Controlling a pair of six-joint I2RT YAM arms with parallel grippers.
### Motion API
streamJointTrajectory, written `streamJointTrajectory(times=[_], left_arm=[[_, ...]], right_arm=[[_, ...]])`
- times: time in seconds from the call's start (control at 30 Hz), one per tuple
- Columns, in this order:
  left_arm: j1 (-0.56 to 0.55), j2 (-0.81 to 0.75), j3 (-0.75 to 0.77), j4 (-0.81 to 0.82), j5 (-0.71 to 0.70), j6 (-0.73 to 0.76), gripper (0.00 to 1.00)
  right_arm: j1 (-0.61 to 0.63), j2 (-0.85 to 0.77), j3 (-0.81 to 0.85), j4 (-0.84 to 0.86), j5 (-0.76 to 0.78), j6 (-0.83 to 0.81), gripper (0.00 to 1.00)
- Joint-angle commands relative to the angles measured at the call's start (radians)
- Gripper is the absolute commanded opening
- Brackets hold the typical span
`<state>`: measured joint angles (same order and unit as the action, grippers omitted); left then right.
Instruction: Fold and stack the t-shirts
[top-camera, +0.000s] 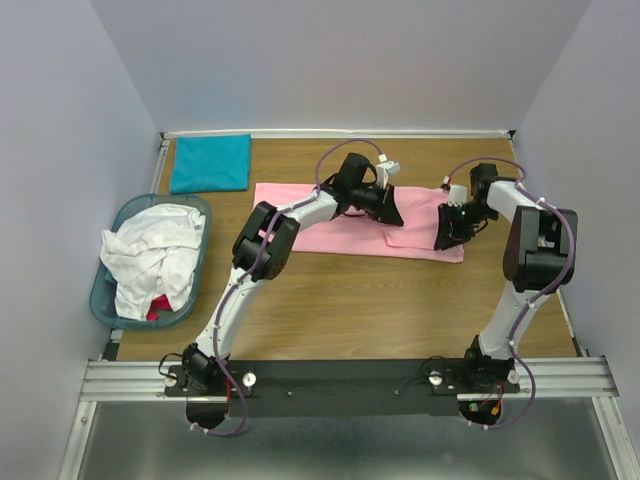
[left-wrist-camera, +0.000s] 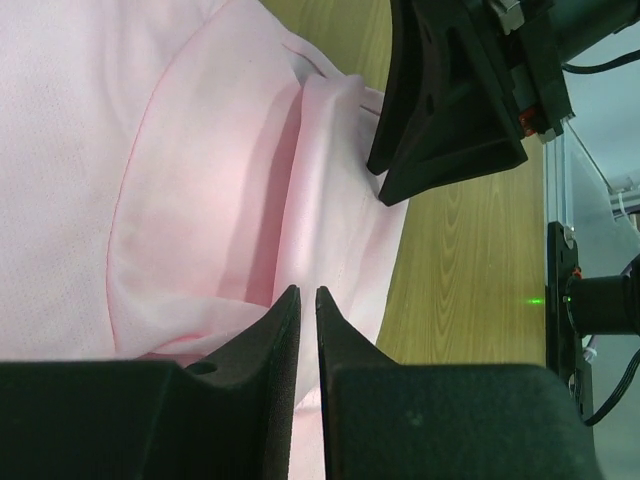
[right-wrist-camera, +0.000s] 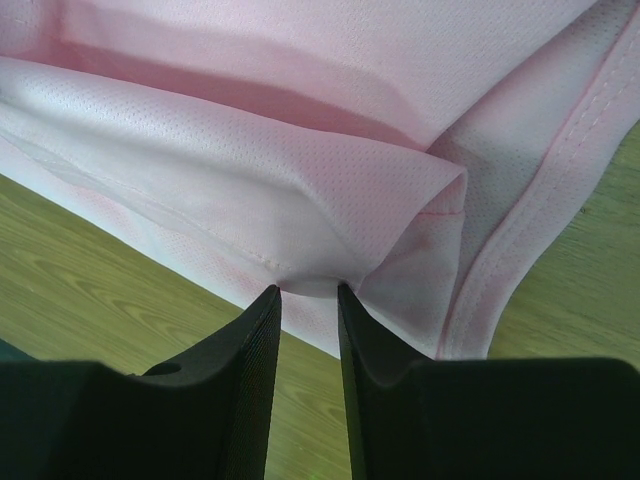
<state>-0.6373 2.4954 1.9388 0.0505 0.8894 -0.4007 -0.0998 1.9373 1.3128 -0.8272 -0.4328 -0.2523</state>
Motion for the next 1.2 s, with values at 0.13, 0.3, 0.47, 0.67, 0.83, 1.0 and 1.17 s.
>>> streamJointTrajectory(times=[0.13,0.3,0.47,0.67,0.83,1.0,1.17], left_arm=[[0.007,0.03,-0.008,-0.049,-0.053,0.01,0.18],[0.016,0.031,-0.032,-0.041,-0.063,-0.009,0.18],[0.027,0.013,-0.067,-0.04,-0.073,-0.03,0.17],[0.031,-0.033,-0.115,-0.023,-0.066,-0.044,0.13],[0.03,-0.073,-0.058,-0.021,-0.046,0.002,0.12],[0.033,-0.128,-0.008,-0.018,-0.015,0.043,0.23],[0.031,-0.231,-0.11,-0.018,-0.009,0.082,0.32]], right_arm=[[-0.006,0.023,-0.003,0.019,0.025,0.001,0.36],[-0.006,0.025,-0.004,0.019,0.032,-0.002,0.36],[-0.006,0.025,-0.004,0.017,0.034,-0.005,0.36],[-0.006,0.029,-0.004,0.019,0.035,-0.01,0.36],[-0.006,0.034,-0.004,0.019,0.028,-0.012,0.36],[-0.006,0.014,-0.001,0.019,0.002,-0.013,0.36],[-0.008,-0.027,0.009,0.011,-0.023,0.002,0.41]])
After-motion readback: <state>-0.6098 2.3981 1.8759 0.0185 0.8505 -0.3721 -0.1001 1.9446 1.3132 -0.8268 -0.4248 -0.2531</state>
